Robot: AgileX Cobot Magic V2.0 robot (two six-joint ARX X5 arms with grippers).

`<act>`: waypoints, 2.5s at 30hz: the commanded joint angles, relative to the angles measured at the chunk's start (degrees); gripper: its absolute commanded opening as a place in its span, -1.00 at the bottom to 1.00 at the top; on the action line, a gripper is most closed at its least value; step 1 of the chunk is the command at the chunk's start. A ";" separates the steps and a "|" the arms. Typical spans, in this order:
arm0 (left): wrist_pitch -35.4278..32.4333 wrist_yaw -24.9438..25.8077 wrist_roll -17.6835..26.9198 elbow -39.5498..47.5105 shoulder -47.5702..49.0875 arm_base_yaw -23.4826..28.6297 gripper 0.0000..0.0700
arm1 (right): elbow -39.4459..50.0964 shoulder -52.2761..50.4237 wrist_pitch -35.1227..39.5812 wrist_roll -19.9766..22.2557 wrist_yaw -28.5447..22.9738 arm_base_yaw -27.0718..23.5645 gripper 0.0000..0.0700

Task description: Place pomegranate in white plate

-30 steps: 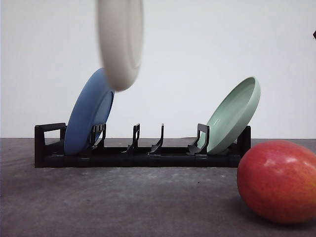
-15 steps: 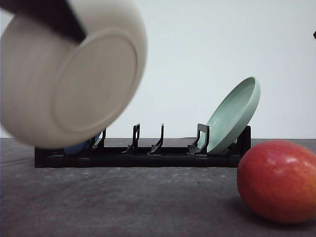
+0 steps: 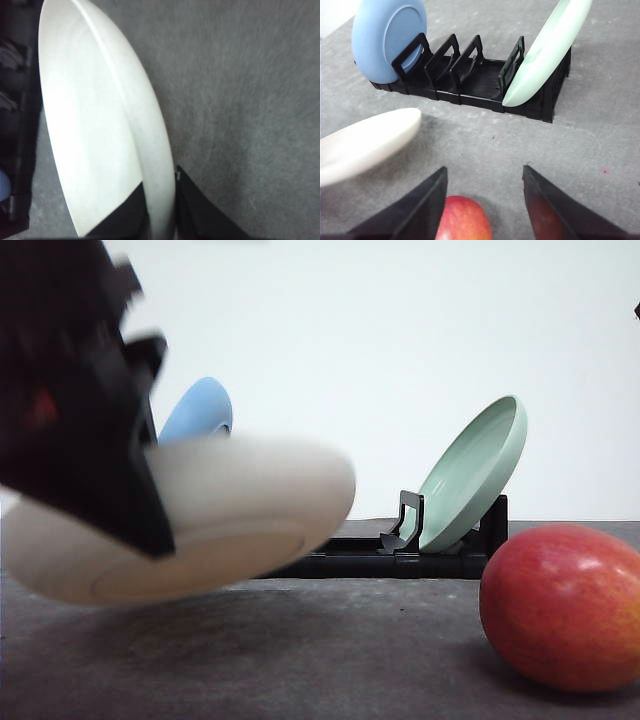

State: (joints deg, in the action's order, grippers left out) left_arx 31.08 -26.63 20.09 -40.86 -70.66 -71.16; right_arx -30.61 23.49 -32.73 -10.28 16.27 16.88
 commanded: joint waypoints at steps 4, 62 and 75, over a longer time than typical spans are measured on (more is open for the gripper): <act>-0.95 -0.57 0.68 -0.66 -5.13 -1.36 -0.92 | -0.79 0.13 0.55 0.48 -0.24 0.24 -0.13; -2.61 37.72 -25.32 3.32 33.49 59.19 0.04 | -5.75 9.32 -7.83 -6.72 5.93 2.44 0.13; -2.83 37.60 -25.25 3.32 33.62 59.19 0.01 | -10.29 26.70 -12.08 -7.31 -9.23 17.26 0.35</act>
State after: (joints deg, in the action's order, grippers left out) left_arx 28.75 10.83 -4.78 -37.12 -36.75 -11.90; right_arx -39.94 49.31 -45.13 -16.95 7.74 33.18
